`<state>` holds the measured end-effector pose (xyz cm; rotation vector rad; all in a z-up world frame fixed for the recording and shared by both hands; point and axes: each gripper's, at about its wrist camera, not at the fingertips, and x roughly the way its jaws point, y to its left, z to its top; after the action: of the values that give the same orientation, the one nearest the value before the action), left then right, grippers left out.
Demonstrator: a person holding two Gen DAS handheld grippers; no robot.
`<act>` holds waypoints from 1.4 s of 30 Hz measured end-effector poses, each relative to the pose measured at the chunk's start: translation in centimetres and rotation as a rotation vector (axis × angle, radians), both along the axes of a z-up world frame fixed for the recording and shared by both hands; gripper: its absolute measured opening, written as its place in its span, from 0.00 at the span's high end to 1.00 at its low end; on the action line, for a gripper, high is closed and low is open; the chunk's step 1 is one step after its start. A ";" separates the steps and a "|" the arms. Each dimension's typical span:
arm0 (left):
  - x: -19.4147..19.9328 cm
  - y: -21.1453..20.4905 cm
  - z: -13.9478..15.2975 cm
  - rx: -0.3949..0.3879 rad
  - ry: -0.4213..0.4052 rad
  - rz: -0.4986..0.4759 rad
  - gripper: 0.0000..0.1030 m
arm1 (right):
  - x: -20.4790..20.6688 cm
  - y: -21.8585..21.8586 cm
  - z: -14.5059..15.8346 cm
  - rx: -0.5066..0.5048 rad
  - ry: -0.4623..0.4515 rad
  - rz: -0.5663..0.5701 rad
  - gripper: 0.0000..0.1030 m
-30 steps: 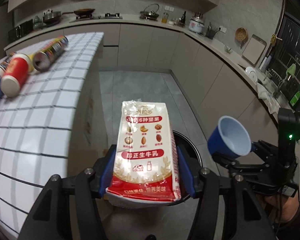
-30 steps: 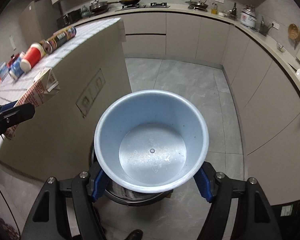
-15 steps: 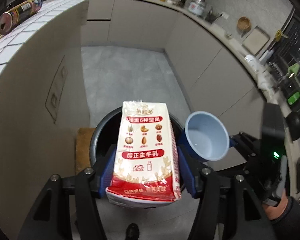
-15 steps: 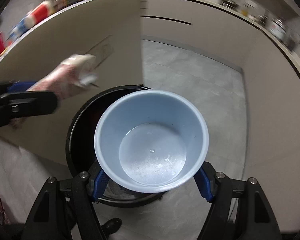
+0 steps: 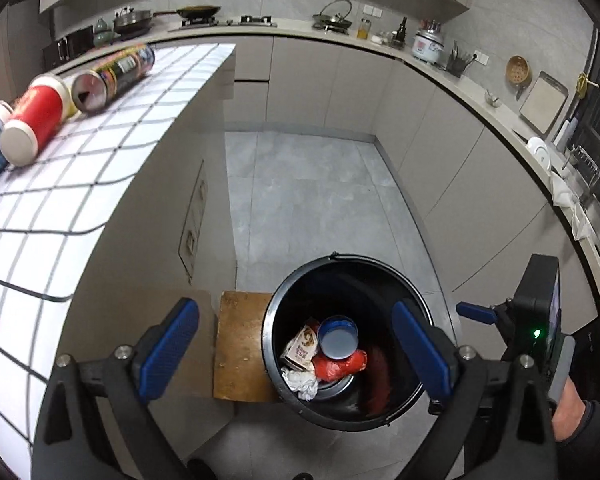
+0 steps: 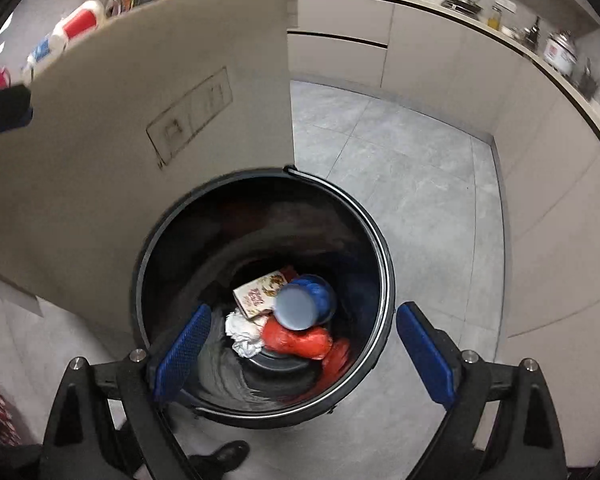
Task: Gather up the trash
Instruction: 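Move both tools back toward the remaining items on the island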
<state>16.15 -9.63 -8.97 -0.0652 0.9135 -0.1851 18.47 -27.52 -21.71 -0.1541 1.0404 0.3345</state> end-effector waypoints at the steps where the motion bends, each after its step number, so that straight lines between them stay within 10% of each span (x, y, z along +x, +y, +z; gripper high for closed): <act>1: 0.0 0.1 0.1 0.002 -0.006 0.002 0.05 | -0.2 -0.1 0.5 0.014 0.002 -0.013 0.08; 24: -1.6 6.3 4.9 0.055 -0.117 0.145 0.05 | -1.9 4.3 9.0 -0.011 -0.088 -0.096 0.08; 42: -2.8 23.0 6.7 0.015 -0.154 0.280 0.05 | -0.9 15.4 16.3 0.015 -0.197 -0.128 0.08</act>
<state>13.37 13.38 -2.26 -0.1618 0.7428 0.0767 17.61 -12.12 -5.42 -0.1039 0.8484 0.2067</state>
